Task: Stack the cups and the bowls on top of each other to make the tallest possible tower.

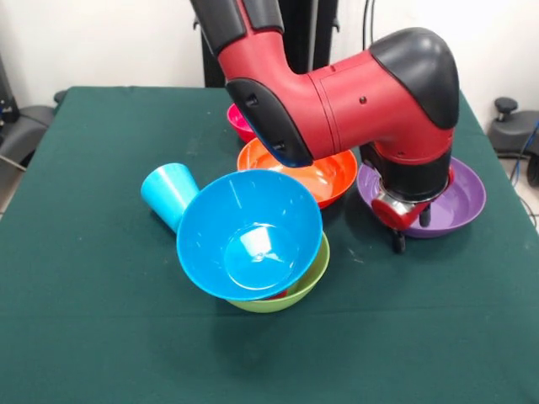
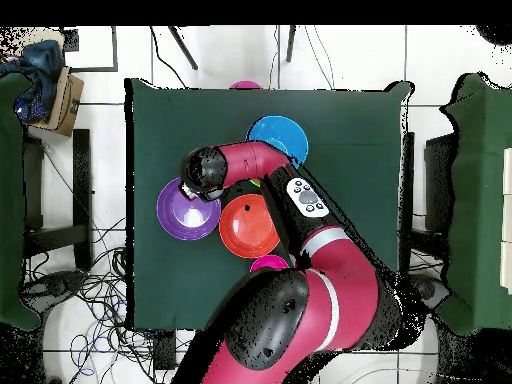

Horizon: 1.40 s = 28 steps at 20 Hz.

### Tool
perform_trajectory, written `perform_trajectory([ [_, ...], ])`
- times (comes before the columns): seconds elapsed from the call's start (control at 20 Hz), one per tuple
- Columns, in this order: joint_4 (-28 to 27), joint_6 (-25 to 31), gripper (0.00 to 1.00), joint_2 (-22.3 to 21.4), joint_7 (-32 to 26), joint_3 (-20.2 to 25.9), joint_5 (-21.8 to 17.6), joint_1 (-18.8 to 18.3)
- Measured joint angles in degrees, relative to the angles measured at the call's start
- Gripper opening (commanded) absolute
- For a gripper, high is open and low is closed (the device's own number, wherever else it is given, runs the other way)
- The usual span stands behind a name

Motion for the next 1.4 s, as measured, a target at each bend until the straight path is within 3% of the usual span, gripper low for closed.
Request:
perform_trajectory([
  [0.7,-3.90,5.24,1.00,1.17,0.01,-0.23,0.80,1.30],
  [0.75,-4.01,5.16,0.00,1.30,0.00,-0.27,0.78,1.26],
  [1.4,-4.18,5.82,0.00,2.64,0.00,0.09,4.28,-0.39],
])
